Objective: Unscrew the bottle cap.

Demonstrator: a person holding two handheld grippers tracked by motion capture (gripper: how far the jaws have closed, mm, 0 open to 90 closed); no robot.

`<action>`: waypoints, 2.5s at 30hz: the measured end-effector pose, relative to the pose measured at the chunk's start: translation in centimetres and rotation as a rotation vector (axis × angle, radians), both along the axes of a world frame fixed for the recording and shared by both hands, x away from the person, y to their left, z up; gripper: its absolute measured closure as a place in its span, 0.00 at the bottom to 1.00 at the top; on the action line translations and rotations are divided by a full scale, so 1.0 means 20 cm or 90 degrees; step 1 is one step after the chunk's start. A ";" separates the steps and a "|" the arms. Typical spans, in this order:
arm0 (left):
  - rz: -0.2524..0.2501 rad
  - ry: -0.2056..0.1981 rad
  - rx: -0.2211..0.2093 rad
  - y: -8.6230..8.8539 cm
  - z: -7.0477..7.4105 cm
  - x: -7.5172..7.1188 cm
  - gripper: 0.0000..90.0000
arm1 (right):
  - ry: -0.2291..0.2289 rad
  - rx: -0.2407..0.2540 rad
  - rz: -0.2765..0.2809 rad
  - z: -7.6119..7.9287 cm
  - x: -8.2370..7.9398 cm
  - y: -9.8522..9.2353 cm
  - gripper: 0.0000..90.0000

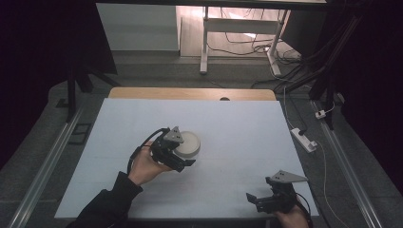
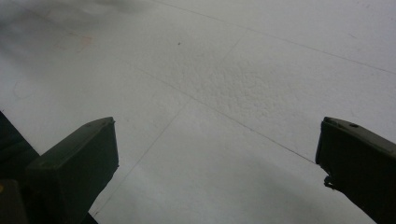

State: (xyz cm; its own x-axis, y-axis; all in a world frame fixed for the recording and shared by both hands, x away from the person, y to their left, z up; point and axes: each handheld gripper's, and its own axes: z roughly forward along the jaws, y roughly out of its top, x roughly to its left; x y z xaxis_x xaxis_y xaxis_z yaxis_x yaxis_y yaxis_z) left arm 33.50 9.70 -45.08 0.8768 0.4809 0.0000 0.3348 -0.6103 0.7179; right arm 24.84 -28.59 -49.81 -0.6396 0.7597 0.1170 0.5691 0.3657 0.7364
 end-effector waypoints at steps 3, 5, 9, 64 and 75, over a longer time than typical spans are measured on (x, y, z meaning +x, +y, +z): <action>-0.001 0.000 0.000 0.00 0.00 0.00 0.08 | 0.001 0.002 0.000 0.00 0.00 0.00 0.00; -0.002 0.001 -0.002 0.00 0.00 0.00 0.08 | -0.002 0.003 -0.001 0.00 0.00 0.00 0.00; -0.003 0.003 -0.003 0.00 0.00 0.00 0.08 | -0.010 0.004 -0.001 0.01 0.00 0.00 0.00; -0.018 0.000 -0.006 0.00 -0.02 -0.01 0.08 | -0.088 0.067 0.146 0.21 0.23 0.43 0.00; -0.026 0.000 -0.006 -0.01 -0.03 -0.02 0.08 | -0.083 0.052 0.162 0.23 0.27 0.53 0.00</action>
State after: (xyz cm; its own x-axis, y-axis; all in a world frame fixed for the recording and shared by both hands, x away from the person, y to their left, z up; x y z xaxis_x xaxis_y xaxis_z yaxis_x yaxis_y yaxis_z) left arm 33.11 9.41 -45.60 0.8954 0.4453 -0.0042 0.3102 -0.6169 0.7233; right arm 30.33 -18.01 -45.11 -0.8224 0.5639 0.0757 0.3654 0.4215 0.8300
